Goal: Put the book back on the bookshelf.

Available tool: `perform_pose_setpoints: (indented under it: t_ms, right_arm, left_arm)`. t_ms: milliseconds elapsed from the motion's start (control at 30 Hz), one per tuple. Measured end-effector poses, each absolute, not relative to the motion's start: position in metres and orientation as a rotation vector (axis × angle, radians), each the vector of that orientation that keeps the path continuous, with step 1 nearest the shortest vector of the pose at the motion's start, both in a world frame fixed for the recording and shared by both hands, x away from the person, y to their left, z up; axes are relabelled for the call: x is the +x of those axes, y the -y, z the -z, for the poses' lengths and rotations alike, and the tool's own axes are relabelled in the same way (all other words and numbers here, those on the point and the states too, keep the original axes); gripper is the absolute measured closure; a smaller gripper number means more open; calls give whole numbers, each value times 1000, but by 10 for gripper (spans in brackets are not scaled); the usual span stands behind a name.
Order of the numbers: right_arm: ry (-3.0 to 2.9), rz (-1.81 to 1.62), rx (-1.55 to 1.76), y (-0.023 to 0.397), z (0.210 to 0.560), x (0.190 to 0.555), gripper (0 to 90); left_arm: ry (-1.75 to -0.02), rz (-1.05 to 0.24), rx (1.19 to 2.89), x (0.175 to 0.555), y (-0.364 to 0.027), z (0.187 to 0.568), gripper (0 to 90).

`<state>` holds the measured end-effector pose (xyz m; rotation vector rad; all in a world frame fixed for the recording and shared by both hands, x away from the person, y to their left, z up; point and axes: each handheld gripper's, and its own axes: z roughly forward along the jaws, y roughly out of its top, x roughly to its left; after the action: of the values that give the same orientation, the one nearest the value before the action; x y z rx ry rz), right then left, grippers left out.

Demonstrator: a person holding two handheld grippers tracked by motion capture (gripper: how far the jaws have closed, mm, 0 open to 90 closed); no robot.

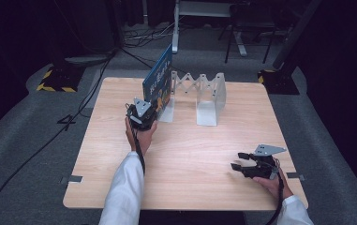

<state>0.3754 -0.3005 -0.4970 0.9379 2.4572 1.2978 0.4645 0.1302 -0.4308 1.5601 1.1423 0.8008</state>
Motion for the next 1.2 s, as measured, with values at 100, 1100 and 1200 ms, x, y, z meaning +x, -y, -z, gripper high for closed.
perform_pose_setpoints:
  t_ms: [100, 1100, 1200]
  right_arm:
    - [-2460, -1287, 936, 299, 497, 375, 366]
    - [-2492, -1211, 902, 292, 500, 374, 363]
    - [-2495, -1208, 893, 292, 500, 374, 360]
  left_arm:
    - [-1162, -784, 1541, 467, -131, 431, 805]
    - [-1174, -771, 1591, 452, -144, 462, 733]
    - [-1180, -768, 1607, 451, -138, 472, 728]
